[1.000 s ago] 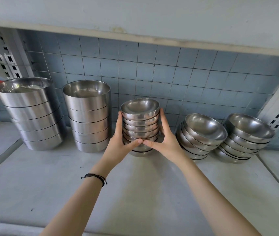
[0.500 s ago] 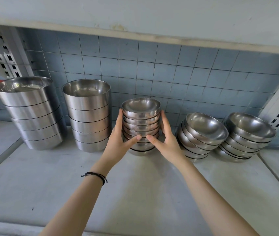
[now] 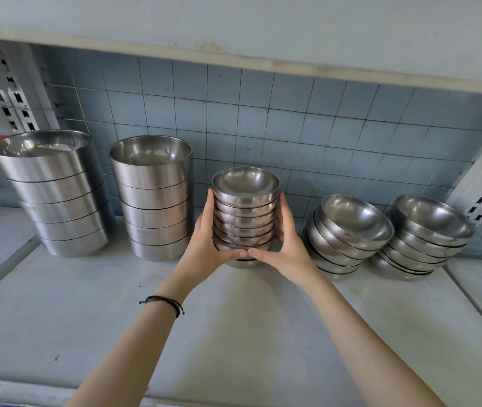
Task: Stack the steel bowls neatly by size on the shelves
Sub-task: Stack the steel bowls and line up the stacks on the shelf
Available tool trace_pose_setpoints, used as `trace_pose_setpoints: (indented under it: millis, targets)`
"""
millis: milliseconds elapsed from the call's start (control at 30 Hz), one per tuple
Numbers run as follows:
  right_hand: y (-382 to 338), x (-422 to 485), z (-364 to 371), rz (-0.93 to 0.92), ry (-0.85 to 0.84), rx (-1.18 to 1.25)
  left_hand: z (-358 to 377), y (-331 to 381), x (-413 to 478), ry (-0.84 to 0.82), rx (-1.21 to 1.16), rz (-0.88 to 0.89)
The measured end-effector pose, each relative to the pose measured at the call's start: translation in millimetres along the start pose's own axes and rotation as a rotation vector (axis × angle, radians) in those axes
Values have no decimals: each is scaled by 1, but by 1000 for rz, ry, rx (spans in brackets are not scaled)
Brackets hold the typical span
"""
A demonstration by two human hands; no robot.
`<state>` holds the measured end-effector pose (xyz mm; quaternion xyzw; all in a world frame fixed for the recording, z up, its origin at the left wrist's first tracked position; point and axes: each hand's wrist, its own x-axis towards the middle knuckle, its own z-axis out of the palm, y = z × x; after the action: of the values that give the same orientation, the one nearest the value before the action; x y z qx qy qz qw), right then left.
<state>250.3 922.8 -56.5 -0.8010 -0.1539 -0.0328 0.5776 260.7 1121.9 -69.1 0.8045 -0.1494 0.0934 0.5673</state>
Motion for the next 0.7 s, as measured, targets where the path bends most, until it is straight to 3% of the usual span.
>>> trace_pose_setpoints:
  millis: [533,700]
  targets:
    - [1,-11,5,-48,60,-64,-3,4,-11,24,71,53]
    - [2,-13,5,-49,49,-106,-7,2,-16,40,103,-46]
